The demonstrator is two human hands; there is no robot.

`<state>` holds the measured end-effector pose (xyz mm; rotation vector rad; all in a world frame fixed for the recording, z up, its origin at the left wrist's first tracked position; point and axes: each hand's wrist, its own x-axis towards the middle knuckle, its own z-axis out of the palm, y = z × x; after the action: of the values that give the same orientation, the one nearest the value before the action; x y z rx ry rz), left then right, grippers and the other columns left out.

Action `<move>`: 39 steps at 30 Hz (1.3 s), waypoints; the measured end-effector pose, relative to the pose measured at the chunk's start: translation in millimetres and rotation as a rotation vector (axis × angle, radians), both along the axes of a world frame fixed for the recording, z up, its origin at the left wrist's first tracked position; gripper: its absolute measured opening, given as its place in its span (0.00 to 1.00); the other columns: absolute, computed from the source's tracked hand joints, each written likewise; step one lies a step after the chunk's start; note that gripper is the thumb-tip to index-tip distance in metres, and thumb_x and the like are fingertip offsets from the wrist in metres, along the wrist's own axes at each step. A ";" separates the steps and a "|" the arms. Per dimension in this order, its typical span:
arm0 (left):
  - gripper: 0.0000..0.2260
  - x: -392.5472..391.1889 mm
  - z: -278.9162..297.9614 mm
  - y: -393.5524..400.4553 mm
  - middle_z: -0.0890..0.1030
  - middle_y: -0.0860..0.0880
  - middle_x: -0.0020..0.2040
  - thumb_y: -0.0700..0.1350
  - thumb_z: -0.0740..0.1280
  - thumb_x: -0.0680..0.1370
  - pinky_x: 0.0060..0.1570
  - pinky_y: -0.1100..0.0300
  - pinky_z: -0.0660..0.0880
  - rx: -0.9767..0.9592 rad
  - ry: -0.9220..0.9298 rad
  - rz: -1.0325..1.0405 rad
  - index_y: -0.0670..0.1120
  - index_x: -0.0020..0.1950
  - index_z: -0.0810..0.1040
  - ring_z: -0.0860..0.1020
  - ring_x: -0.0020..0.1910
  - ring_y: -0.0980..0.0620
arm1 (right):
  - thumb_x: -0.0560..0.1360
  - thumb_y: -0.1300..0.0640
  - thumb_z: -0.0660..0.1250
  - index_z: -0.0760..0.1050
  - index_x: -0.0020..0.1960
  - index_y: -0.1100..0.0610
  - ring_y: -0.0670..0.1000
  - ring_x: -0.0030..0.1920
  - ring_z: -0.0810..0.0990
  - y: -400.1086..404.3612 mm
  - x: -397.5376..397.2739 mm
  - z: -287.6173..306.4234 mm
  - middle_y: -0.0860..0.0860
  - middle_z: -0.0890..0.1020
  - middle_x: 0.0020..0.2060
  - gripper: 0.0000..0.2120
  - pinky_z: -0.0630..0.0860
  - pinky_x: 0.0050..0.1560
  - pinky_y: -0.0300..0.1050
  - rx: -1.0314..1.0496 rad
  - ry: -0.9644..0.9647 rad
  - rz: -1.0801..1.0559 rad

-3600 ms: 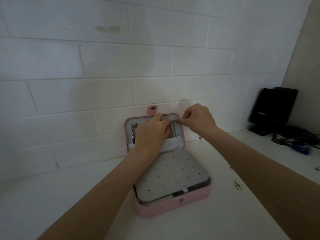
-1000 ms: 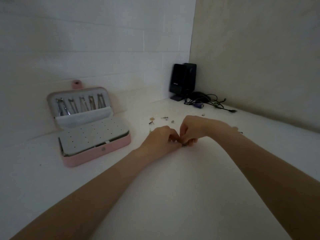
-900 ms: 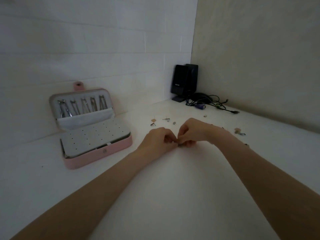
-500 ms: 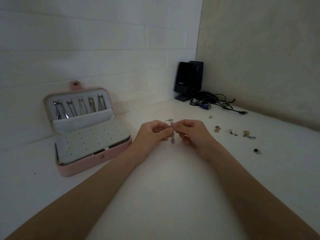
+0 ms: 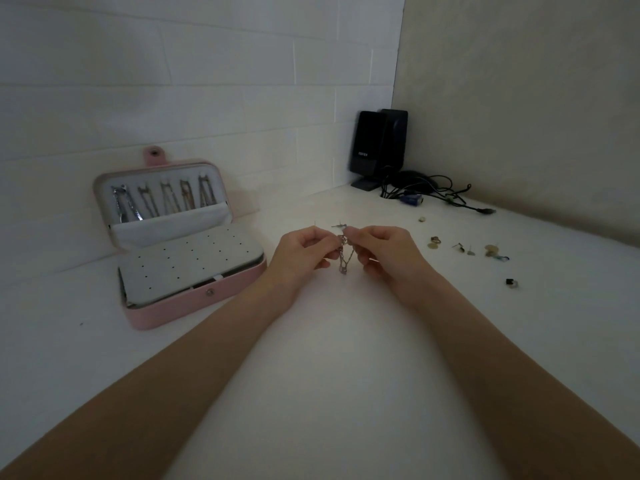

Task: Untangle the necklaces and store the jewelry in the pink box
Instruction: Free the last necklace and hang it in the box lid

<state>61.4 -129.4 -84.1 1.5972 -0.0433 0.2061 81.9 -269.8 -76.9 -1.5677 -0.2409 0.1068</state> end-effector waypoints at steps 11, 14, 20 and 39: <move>0.07 -6.9 2.6 0.6 0.77 0.54 0.29 0.37 0.69 0.73 0.36 0.67 0.71 -0.098 0.026 -0.004 0.46 0.37 0.77 0.74 0.30 0.60 | 0.73 0.59 0.69 0.77 0.40 0.60 0.45 0.32 0.73 -1.3 -2.9 2.4 0.51 0.78 0.35 0.05 0.68 0.29 0.36 0.091 0.070 0.067; 0.06 -7.9 3.0 0.0 0.80 0.55 0.30 0.37 0.68 0.74 0.34 0.68 0.71 -0.098 0.012 -0.022 0.46 0.39 0.76 0.76 0.30 0.61 | 0.74 0.58 0.68 0.78 0.40 0.60 0.45 0.32 0.75 -1.2 -2.4 2.5 0.51 0.80 0.35 0.06 0.70 0.30 0.36 0.163 0.097 0.096; 0.05 -8.5 2.0 -1.6 0.78 0.51 0.30 0.38 0.67 0.76 0.28 0.69 0.69 -0.071 -0.038 0.020 0.45 0.40 0.75 0.73 0.27 0.60 | 0.74 0.59 0.68 0.75 0.37 0.59 0.46 0.26 0.69 0.8 -3.8 3.2 0.50 0.74 0.25 0.08 0.66 0.26 0.35 0.166 0.092 0.072; 0.06 -7.9 3.5 2.2 0.69 0.53 0.25 0.42 0.66 0.77 0.28 0.65 0.66 -0.089 -0.034 0.050 0.46 0.39 0.74 0.65 0.25 0.57 | 0.73 0.61 0.69 0.75 0.39 0.60 0.44 0.21 0.64 2.9 -6.5 7.4 0.49 0.70 0.25 0.06 0.57 0.21 0.34 0.096 0.075 0.022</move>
<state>53.4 -127.2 -80.6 1.5071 -0.0203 0.2708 75.4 -266.8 -69.5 -1.4628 -0.2014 0.1684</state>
